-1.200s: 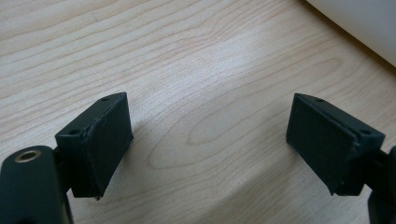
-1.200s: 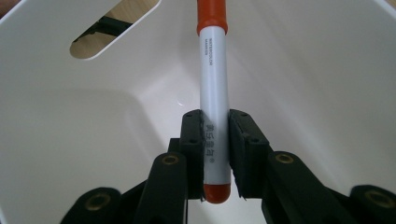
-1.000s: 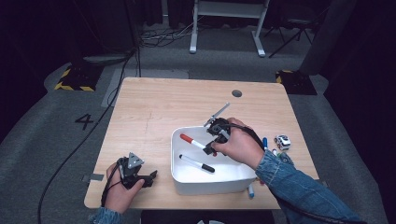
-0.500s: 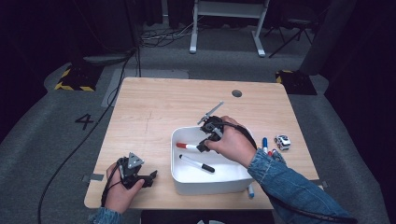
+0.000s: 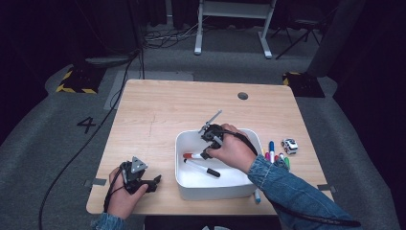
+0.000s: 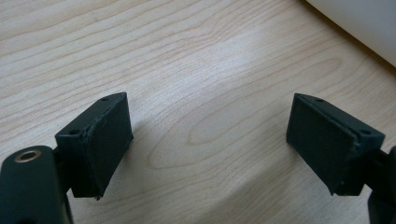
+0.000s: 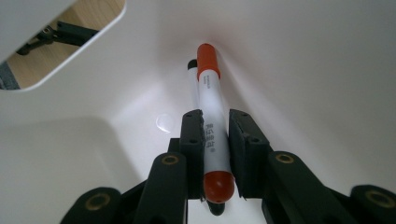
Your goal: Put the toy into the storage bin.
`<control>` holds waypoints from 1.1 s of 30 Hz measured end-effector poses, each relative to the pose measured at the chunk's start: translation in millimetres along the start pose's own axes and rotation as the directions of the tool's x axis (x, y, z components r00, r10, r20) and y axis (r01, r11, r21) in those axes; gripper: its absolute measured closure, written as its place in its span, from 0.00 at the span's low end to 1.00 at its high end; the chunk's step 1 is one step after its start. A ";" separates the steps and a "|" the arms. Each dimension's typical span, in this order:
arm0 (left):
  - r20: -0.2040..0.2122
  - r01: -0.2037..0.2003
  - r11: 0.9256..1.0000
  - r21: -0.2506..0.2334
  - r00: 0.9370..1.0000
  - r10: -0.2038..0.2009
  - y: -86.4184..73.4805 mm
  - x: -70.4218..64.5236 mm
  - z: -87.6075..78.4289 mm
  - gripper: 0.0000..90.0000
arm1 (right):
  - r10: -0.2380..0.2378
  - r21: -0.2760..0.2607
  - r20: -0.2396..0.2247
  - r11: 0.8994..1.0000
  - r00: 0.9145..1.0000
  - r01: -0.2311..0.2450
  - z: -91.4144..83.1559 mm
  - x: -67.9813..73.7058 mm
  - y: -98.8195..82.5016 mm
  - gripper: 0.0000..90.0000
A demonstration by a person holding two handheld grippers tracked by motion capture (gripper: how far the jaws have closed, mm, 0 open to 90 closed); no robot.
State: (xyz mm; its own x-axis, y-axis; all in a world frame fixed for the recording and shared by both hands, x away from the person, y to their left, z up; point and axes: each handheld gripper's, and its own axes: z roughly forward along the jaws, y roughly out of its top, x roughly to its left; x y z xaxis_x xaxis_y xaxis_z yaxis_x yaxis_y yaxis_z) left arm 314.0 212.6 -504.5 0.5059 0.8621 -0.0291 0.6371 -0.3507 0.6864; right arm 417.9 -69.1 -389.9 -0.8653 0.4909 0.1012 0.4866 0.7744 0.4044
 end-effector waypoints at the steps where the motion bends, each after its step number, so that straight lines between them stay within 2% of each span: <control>1: -0.001 0.000 1.000 0.000 1.000 0.000 0.0 0.0 0.0 0.16 | 0.006 0.012 0.002 1.000 1.000 -0.006 1.6 0.0 -0.8 0.85; 6: 0.000 0.000 1.000 0.000 1.000 0.000 0.0 0.0 0.0 0.16 | -0.003 0.035 0.009 0.999 1.000 0.002 6.6 -4.4 -4.8 0.85; 10: 0.000 0.000 1.000 0.000 1.000 0.000 0.0 0.0 0.0 0.16 | -0.002 0.031 0.006 1.000 1.000 0.002 7.5 -5.7 -6.6 0.82; 12: 0.000 0.000 1.000 0.000 1.000 0.000 0.0 0.0 0.0 0.16 | -0.002 0.009 0.004 1.000 1.000 0.002 7.2 -4.7 -7.9 0.76; 15: 0.000 -0.001 1.000 0.001 1.000 0.001 0.1 0.1 0.0 0.16 | -0.027 -0.020 0.009 0.999 1.000 0.027 3.9 -4.4 -10.5 0.69; 16: 0.001 -0.001 1.000 0.000 1.000 0.001 0.1 0.1 0.0 0.16 | -0.020 -0.034 0.011 0.999 1.000 0.020 1.8 -3.5 -11.7 0.67; 20: 0.001 -0.001 1.000 0.001 1.000 0.001 0.1 0.1 0.0 0.16 | -0.014 -0.089 0.001 0.996 1.000 0.014 -13.2 -2.6 -20.1 0.65; 25: -0.001 -0.004 1.000 0.002 1.000 0.004 0.4 0.3 0.2 0.16 | 0.005 -0.166 -0.006 0.986 1.000 -0.006 -41.8 -3.2 -36.8 0.65; 27: -0.001 -0.004 1.000 0.001 1.000 0.004 0.3 0.4 0.2 0.16 | 0.009 -0.196 0.001 0.981 1.000 -0.008 -53.4 -4.9 -44.9 0.65; 32: 0.002 -0.006 1.000 0.002 1.000 0.006 0.6 0.6 0.5 0.16 | 0.055 -0.242 0.029 0.969 0.998 -0.047 -81.1 -8.4 -68.2 0.64; 33: 0.002 -0.006 1.000 0.002 1.000 0.006 0.6 0.6 0.5 0.16 | 0.055 -0.242 0.029 0.969 0.998 -0.047 -81.1 -8.4 -68.2 0.64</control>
State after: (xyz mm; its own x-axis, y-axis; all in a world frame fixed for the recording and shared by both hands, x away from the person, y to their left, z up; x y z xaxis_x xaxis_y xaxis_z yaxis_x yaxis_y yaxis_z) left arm 315.0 212.8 -504.5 0.5111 0.8591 -0.0263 0.6352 -0.3569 0.6850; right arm 382.2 -158.3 -344.6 -0.8333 0.5443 0.0968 0.4827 0.6309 0.6075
